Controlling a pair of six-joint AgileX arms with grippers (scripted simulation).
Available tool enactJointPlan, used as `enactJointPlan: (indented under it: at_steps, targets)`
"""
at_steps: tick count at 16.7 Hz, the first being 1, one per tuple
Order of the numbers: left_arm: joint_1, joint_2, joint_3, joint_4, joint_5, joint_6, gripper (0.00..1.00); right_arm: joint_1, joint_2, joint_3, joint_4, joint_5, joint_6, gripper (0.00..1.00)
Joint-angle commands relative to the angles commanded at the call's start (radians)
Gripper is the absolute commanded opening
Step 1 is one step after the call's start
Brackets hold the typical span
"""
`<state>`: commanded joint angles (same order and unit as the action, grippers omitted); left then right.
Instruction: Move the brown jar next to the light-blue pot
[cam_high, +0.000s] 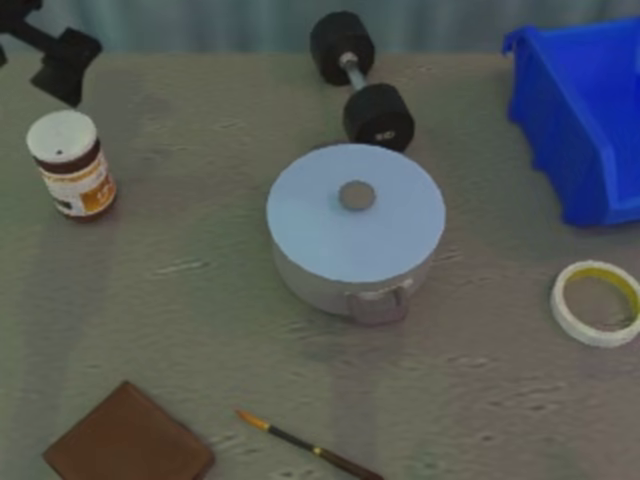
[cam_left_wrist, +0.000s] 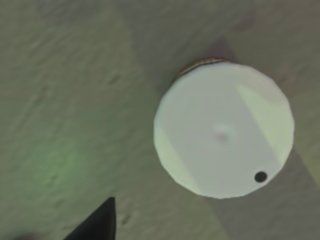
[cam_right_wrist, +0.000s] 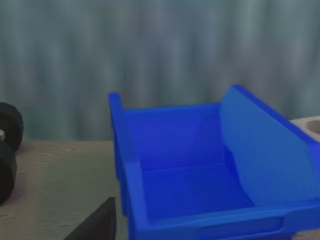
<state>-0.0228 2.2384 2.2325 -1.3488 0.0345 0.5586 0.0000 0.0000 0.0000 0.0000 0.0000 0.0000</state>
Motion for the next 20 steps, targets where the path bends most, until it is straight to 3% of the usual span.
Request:
enactJointPlan:
  at_steps: [8, 15, 20]
  targets:
    - [0.010, 0.350, 0.321, -0.183, -0.026, 0.077, 1.00, 0.000, 0.000, 0.000, 0.000, 0.000, 0.000, 1.00]
    - [0.005, 0.354, 0.319, -0.180, -0.026, 0.076, 1.00, 0.000, 0.000, 0.000, 0.000, 0.000, 0.000, 1.00]
    - [0.009, 0.330, 0.155, -0.044, -0.027, 0.076, 1.00, 0.000, 0.000, 0.000, 0.000, 0.000, 0.000, 1.00]
